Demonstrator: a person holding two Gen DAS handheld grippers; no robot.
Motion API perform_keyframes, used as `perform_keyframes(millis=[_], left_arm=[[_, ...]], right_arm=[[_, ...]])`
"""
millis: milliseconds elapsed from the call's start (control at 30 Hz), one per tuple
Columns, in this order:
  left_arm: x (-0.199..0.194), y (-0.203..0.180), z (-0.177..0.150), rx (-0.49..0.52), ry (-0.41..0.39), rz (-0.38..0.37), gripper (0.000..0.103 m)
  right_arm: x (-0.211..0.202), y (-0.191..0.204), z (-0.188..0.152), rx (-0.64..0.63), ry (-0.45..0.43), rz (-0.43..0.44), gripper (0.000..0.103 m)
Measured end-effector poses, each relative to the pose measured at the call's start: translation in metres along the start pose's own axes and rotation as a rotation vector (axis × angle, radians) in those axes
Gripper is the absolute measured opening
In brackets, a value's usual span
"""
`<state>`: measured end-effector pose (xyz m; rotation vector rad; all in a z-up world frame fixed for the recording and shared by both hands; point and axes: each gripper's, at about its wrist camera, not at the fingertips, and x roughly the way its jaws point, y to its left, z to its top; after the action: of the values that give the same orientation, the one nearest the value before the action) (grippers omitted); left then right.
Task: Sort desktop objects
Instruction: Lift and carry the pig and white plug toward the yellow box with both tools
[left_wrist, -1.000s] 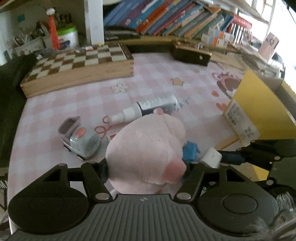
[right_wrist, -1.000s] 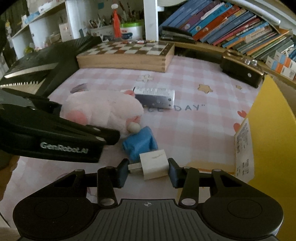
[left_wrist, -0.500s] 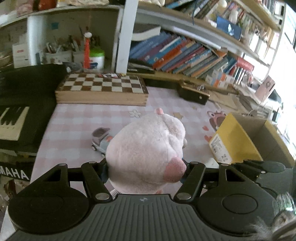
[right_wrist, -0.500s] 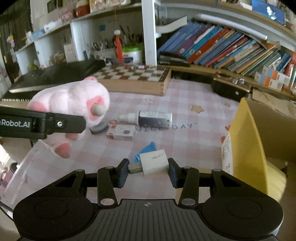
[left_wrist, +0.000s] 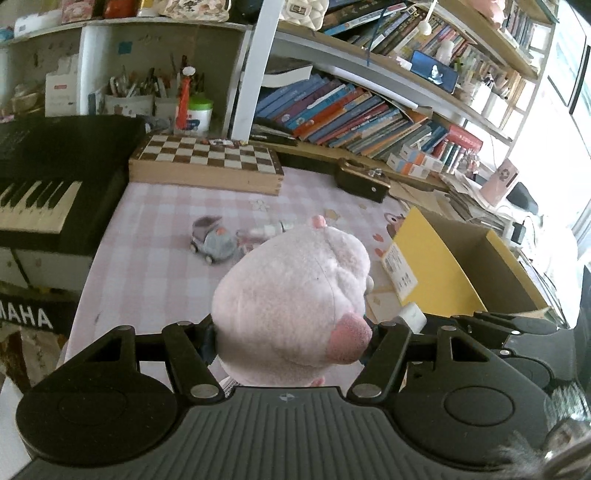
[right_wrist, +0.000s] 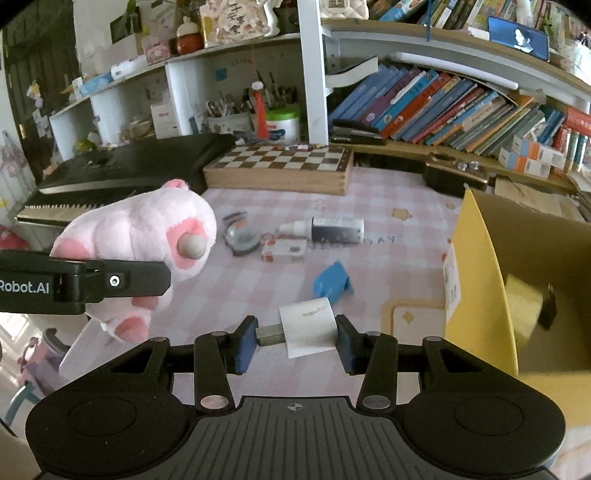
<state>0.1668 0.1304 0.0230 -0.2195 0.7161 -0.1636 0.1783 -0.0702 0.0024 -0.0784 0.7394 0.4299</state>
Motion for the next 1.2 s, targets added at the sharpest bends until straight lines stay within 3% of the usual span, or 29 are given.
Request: perform_keyframes(millis=[500, 1200], left_arm=[[-0.056, -0.003, -0.062, -0.012, 0.045, -0.068, 0.064], [-0.075, -0.028, -0.101, 0.085, 0.119, -0.2, 0.064]], right_arm=[[-0.051, 0.026, -0.046, 0.055, 0.011, -0.028, 0.044], [-0.101, 0.032, -0.102, 0.152, 0.036, -0.117, 0.044]])
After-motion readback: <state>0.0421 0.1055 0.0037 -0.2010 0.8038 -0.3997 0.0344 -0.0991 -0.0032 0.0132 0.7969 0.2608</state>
